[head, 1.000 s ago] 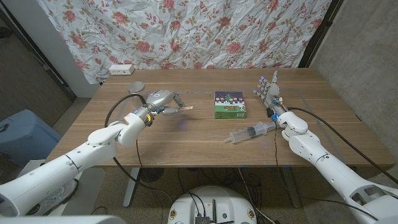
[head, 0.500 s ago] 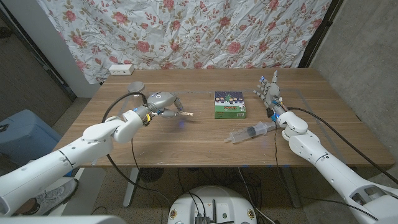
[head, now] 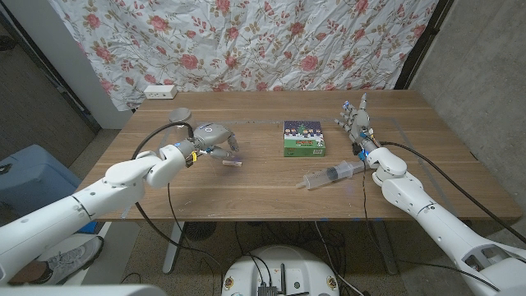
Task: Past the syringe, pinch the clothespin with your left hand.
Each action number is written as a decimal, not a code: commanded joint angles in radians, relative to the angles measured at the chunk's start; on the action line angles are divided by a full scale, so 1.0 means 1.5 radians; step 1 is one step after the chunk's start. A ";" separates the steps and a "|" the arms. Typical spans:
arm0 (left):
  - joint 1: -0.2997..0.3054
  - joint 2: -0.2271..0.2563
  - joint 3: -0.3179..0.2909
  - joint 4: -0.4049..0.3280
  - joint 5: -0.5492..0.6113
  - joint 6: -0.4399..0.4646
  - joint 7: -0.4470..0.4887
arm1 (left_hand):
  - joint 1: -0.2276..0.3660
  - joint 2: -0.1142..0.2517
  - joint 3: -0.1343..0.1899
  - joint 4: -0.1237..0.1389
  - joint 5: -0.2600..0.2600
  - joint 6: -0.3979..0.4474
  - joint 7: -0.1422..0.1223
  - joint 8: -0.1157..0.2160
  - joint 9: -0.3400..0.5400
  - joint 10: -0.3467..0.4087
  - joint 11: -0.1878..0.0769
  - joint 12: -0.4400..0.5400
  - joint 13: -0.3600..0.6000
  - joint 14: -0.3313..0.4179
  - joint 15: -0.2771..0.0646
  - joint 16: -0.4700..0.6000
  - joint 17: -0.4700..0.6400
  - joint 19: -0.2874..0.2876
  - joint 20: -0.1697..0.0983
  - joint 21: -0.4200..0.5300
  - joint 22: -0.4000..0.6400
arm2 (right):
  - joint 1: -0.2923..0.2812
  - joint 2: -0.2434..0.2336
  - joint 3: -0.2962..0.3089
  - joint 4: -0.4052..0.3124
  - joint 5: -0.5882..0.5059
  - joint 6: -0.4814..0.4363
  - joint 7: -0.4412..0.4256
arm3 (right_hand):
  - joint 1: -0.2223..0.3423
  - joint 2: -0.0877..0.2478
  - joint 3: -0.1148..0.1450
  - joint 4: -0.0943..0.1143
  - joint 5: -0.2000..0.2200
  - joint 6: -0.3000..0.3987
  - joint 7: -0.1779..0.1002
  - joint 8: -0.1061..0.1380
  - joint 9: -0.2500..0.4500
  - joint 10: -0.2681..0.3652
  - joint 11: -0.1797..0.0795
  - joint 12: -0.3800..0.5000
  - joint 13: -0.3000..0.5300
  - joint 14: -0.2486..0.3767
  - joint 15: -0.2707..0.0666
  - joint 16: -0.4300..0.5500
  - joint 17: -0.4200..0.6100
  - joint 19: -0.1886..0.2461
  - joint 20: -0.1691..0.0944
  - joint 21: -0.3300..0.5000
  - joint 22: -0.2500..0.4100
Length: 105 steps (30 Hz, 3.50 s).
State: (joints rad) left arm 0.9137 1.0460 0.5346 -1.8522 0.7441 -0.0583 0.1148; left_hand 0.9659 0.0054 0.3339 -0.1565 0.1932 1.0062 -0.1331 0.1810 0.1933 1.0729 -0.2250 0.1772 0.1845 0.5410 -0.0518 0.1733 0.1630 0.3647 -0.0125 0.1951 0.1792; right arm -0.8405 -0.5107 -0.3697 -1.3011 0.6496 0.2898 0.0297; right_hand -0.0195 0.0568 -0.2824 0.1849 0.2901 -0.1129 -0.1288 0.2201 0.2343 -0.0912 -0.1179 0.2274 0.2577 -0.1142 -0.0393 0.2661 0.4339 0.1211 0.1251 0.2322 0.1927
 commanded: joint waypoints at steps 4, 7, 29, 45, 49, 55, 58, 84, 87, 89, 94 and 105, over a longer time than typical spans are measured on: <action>0.011 0.003 0.004 0.009 0.047 0.030 0.018 | -0.005 -0.001 -0.004 -0.002 0.003 -0.016 -0.004 -0.002 0.001 -0.016 0.002 -0.002 0.000 -0.008 -0.088 0.000 0.002 -0.007 0.000 -0.001 0.001 | 0.000 0.000 0.000 0.001 0.000 0.000 0.000 | 0.001 0.053 -0.005 -0.001 0.004 0.003 -0.001 0.001 0.002 0.003 -0.003 -0.002 0.003 0.002 -0.024 -0.001 0.001 0.002 0.002 -0.002 0.003; 0.017 0.003 0.006 0.010 0.052 0.039 0.022 | -0.011 -0.004 -0.008 -0.002 0.003 -0.037 -0.004 -0.005 0.000 -0.036 0.002 -0.004 0.000 -0.015 -0.088 0.000 0.002 -0.018 0.002 -0.003 0.001 | 0.000 0.000 0.000 0.000 0.000 0.000 0.000 | 0.001 0.053 -0.005 -0.001 0.004 0.002 -0.001 0.000 0.002 0.001 -0.003 -0.002 0.003 0.002 -0.024 -0.001 0.001 0.002 0.002 -0.002 0.003; 0.009 0.018 0.016 -0.008 0.047 0.044 -0.048 | -0.088 -0.037 -0.043 0.001 0.003 -0.243 -0.006 -0.005 -0.008 -0.283 0.002 -0.004 -0.003 -0.141 -0.047 -0.001 0.004 -0.114 0.028 -0.008 -0.001 | 0.000 0.000 0.000 0.000 0.000 0.000 0.000 | 0.001 0.053 -0.005 -0.001 0.004 0.003 -0.001 0.001 0.002 0.003 -0.002 -0.002 0.003 0.002 -0.025 -0.001 0.001 0.002 0.002 -0.002 0.003; 0.047 0.003 -0.019 0.013 -0.032 0.042 0.022 | -0.135 -0.043 -0.055 0.010 -0.001 -0.333 0.004 -0.002 -0.007 -0.395 0.007 -0.006 -0.003 -0.198 -0.021 0.004 0.005 -0.158 0.045 -0.007 -0.003 | 0.000 0.001 0.000 0.000 -0.001 0.000 -0.004 | 0.001 0.053 -0.005 -0.001 0.004 0.002 -0.001 0.000 0.002 0.002 -0.003 -0.002 0.003 0.002 -0.024 -0.002 0.001 0.002 0.002 -0.002 0.003; 0.068 -0.018 -0.042 0.030 -0.094 0.039 0.068 | -0.155 -0.035 -0.058 0.019 -0.003 -0.344 0.008 -0.003 -0.007 -0.413 0.011 -0.006 -0.003 -0.192 -0.020 0.007 0.006 -0.152 0.047 -0.004 -0.003 | 0.000 0.001 0.000 0.000 -0.002 0.001 -0.004 | 0.001 0.053 -0.005 0.000 0.004 0.003 -0.002 0.000 0.002 0.002 -0.004 -0.002 0.003 0.002 -0.024 -0.002 0.001 0.002 0.002 -0.002 0.003; 0.080 -0.042 -0.055 0.047 -0.152 0.039 0.102 | -0.162 -0.023 -0.054 0.018 -0.002 -0.343 0.009 0.003 -0.008 -0.439 0.026 -0.005 -0.003 -0.172 -0.018 0.011 0.005 -0.132 0.045 0.004 -0.003 | 0.000 0.000 0.000 0.001 0.000 0.001 0.000 | 0.001 0.053 -0.005 0.000 0.004 0.003 -0.001 0.000 0.002 0.002 -0.004 -0.002 0.003 0.003 -0.024 -0.002 0.002 0.003 0.001 -0.002 0.003; 0.080 -0.058 -0.059 0.061 -0.190 0.033 0.107 | -0.161 -0.019 -0.051 0.015 -0.001 -0.344 0.011 0.003 -0.008 -0.457 0.030 -0.007 -0.004 -0.171 -0.018 0.009 0.004 -0.128 0.043 0.004 -0.004 | 0.000 0.000 0.000 0.001 0.000 0.001 0.000 | 0.001 0.053 -0.005 0.000 0.004 0.003 -0.001 0.000 0.002 0.002 -0.003 -0.002 0.003 0.002 -0.025 -0.002 0.002 0.002 0.002 -0.002 0.003; 0.064 -0.147 -0.076 0.148 -0.372 -0.038 0.167 | -0.195 0.016 -0.043 0.021 -0.004 -0.404 0.039 -0.009 -0.009 -0.508 0.074 -0.001 -0.005 -0.182 -0.004 0.002 0.004 -0.107 0.018 0.005 -0.004 | 0.000 0.000 0.000 0.000 0.000 0.000 0.000 | 0.001 0.053 -0.005 -0.001 0.004 0.001 -0.001 0.000 0.002 0.002 -0.003 -0.003 0.003 0.003 -0.025 -0.002 0.002 0.003 0.002 -0.002 0.003; 0.061 -0.158 -0.075 0.164 -0.388 -0.049 0.173 | -0.199 0.023 -0.041 0.023 -0.005 -0.410 0.040 -0.008 -0.009 -0.510 0.078 0.000 -0.005 -0.184 -0.003 0.002 0.005 -0.101 0.016 0.006 -0.004 | 0.000 0.001 0.000 -0.001 -0.001 0.000 -0.004 | 0.001 0.053 -0.005 0.000 0.004 0.002 -0.002 0.000 0.002 0.002 -0.003 -0.002 0.003 0.003 -0.024 -0.002 0.002 0.003 0.002 -0.002 0.003; 0.056 -0.166 -0.072 0.177 -0.394 -0.057 0.176 | -0.201 0.025 -0.040 0.024 -0.005 -0.411 0.041 -0.007 -0.009 -0.511 0.080 0.001 -0.005 -0.185 -0.003 0.002 0.005 -0.099 0.013 0.007 -0.004 | 0.000 0.000 0.000 0.000 0.000 0.000 0.000 | 0.001 0.053 -0.005 0.000 0.004 0.002 -0.002 0.000 0.002 0.002 -0.003 -0.002 0.003 0.003 -0.024 -0.002 0.002 0.003 0.002 -0.002 0.003; 0.043 -0.186 -0.066 0.207 -0.411 -0.080 0.183 | -0.212 0.036 -0.037 0.027 -0.007 -0.428 0.043 -0.009 -0.009 -0.522 0.087 0.000 -0.005 -0.199 -0.004 -0.001 0.005 -0.098 0.010 0.005 -0.004 | 0.000 0.000 0.000 0.000 0.000 0.000 0.000 | 0.001 0.053 -0.005 0.000 0.004 0.002 -0.002 0.000 0.002 0.002 -0.004 -0.002 0.003 0.003 -0.024 -0.002 0.002 0.003 0.002 -0.002 0.003; 0.018 -0.238 -0.057 0.240 -0.463 -0.073 0.188 | -0.228 0.048 -0.033 0.027 -0.009 -0.460 0.042 -0.008 -0.010 -0.536 0.096 0.001 -0.006 -0.210 -0.009 -0.001 0.004 -0.093 0.000 0.004 -0.004 | 0.000 0.001 0.000 0.000 -0.001 0.000 -0.004 | 0.001 0.053 -0.005 0.000 0.004 0.001 -0.001 0.000 0.002 0.001 -0.004 -0.003 0.004 0.004 -0.024 -0.002 0.002 0.003 0.002 -0.002 0.003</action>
State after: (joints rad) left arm 0.9655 0.7593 0.4398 -1.5252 0.1281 -0.1960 0.3823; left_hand 0.6238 0.0712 0.2768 -0.1177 0.1808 0.3195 -0.0732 0.1662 0.1766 0.2690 -0.0820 0.1733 0.1769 0.2285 -0.0359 0.1733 0.1674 0.2222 -0.0055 0.1996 0.1725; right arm -0.8407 -0.5106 -0.3695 -1.3010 0.6491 0.2907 0.0282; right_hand -0.0195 0.0568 -0.2824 0.1848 0.2901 -0.1129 -0.1288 0.2201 0.2342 -0.0912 -0.1179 0.2274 0.2577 -0.1142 -0.0393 0.2620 0.4333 0.1211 0.1251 0.2322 0.1927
